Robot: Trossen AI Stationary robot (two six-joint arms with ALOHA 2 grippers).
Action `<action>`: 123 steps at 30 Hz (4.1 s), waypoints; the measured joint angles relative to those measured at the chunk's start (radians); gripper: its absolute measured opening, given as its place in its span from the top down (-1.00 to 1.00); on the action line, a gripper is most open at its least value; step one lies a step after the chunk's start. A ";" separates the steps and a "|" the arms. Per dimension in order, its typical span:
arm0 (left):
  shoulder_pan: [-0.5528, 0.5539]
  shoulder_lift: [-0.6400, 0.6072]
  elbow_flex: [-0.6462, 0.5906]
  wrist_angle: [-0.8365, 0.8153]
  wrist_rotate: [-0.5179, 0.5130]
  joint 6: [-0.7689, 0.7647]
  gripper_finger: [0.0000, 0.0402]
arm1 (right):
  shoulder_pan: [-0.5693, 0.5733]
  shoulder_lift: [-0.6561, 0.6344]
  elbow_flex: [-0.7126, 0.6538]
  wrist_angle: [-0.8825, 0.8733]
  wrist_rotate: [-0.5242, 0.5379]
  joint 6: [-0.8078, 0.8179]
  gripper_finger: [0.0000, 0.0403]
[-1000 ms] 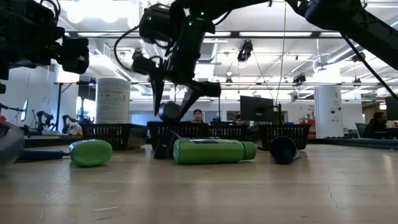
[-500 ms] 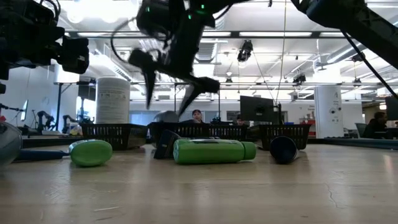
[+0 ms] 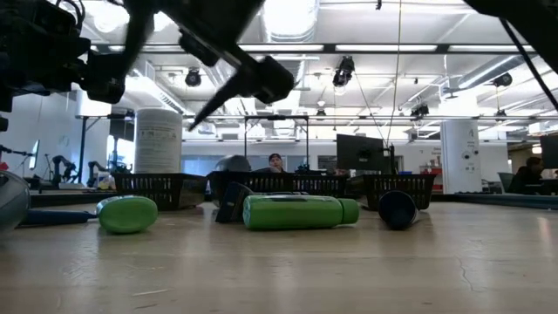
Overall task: Pick & Place Travel size toiletries
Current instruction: Put the deodorant into the middle left bin
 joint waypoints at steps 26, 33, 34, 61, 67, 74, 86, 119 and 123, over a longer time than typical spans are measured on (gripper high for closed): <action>0.000 0.000 0.000 0.001 0.000 0.000 -0.06 | 0.183 -0.301 -0.310 -0.684 0.059 0.531 -0.35; 0.000 0.001 0.000 0.002 0.000 0.000 -0.06 | 0.166 -0.579 -0.704 -0.419 0.057 0.548 -0.23; 0.000 0.001 0.000 0.002 0.000 0.000 -0.06 | 0.165 -0.614 -0.761 -0.370 0.057 0.560 -0.22; 0.000 0.000 0.000 0.026 -0.096 -1.071 -0.06 | 0.086 -0.900 -1.350 0.183 0.005 0.301 -0.46; -0.002 0.000 0.000 0.052 -0.188 -1.198 -0.06 | 0.009 -0.904 -1.347 0.230 0.027 0.259 -0.47; -0.001 0.029 0.043 0.118 -0.233 -1.307 -0.06 | -0.054 -0.904 -1.346 0.307 0.030 0.249 -0.38; -0.072 0.390 0.454 -0.639 -0.062 -0.635 -0.05 | -0.036 -0.903 -1.346 0.305 0.018 0.245 -0.25; -0.821 1.374 0.920 -0.606 -0.512 0.287 -0.37 | 0.104 -0.903 -1.346 0.304 -0.004 0.186 -0.72; -0.819 1.425 0.939 -0.595 -0.500 0.314 -0.39 | 0.104 -0.903 -1.346 0.304 -0.004 0.183 -0.75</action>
